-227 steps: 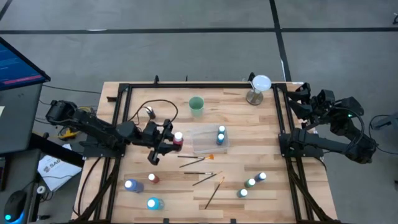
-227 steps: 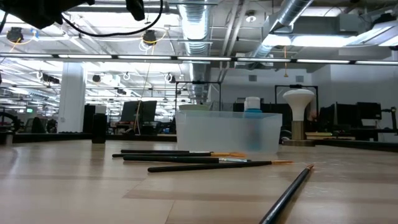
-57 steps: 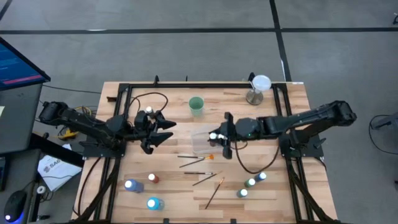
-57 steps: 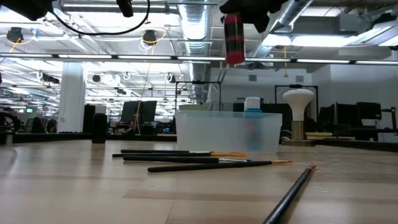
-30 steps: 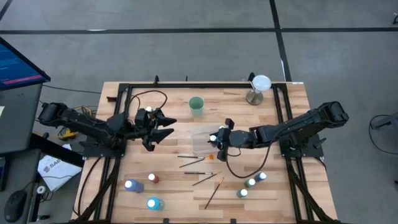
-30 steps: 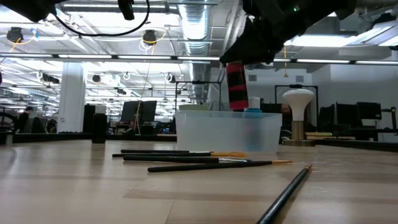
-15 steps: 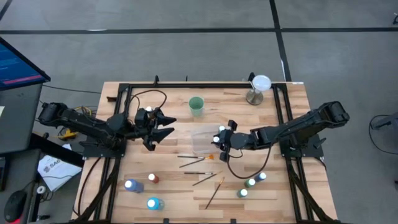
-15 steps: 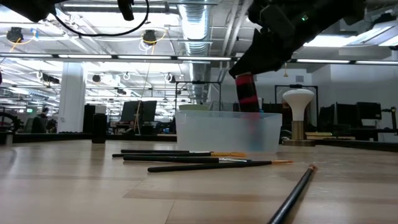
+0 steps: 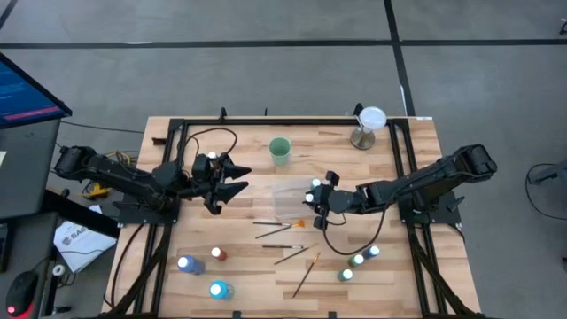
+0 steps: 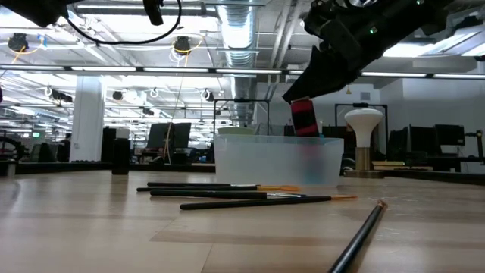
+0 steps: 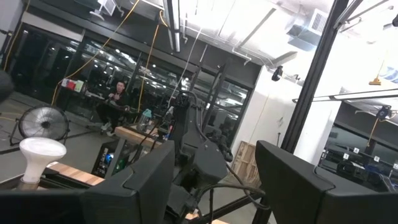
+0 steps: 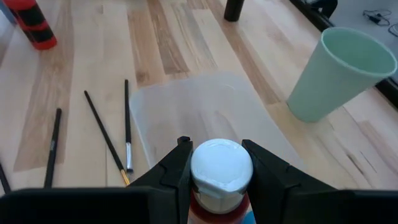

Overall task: Pick & Place Paint Supplies
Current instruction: Put the red paint bottle into the transparent bin

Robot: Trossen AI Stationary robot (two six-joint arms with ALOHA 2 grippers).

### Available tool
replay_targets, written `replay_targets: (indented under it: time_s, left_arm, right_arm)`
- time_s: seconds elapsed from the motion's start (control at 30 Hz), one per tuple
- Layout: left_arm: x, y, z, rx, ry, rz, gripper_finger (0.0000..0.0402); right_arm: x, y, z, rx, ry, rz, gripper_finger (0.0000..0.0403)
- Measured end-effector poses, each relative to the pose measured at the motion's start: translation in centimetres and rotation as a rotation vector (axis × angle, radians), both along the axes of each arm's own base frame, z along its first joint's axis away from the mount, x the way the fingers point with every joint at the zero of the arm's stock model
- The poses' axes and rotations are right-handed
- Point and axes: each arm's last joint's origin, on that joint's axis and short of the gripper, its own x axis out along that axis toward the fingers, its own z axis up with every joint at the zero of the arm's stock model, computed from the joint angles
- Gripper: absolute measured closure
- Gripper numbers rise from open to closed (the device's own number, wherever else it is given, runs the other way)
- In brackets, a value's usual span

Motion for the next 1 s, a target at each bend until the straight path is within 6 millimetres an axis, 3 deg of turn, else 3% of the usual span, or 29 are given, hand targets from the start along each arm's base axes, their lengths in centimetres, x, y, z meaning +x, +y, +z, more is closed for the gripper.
replay_targets:
  time_s: [0.5,0.73,1.0]
  left_arm:
    - [0.0,0.1,0.0,-0.004,0.001,0.015,0.0183]
    - [0.0,0.2,0.0,-0.007,0.001,0.024,0.0183]
    - [0.0,0.2,0.0,-0.008,0.001,0.024,0.0183]
  right_arm:
    - [0.1,0.2,0.1,0.018,-0.041,-0.005,0.0295]
    - [-1.0,0.2,-1.7,0.088,-0.075,-0.079,0.0290]
    - [-1.1,0.7,-1.6,0.070,-0.104,-0.083,0.0293]
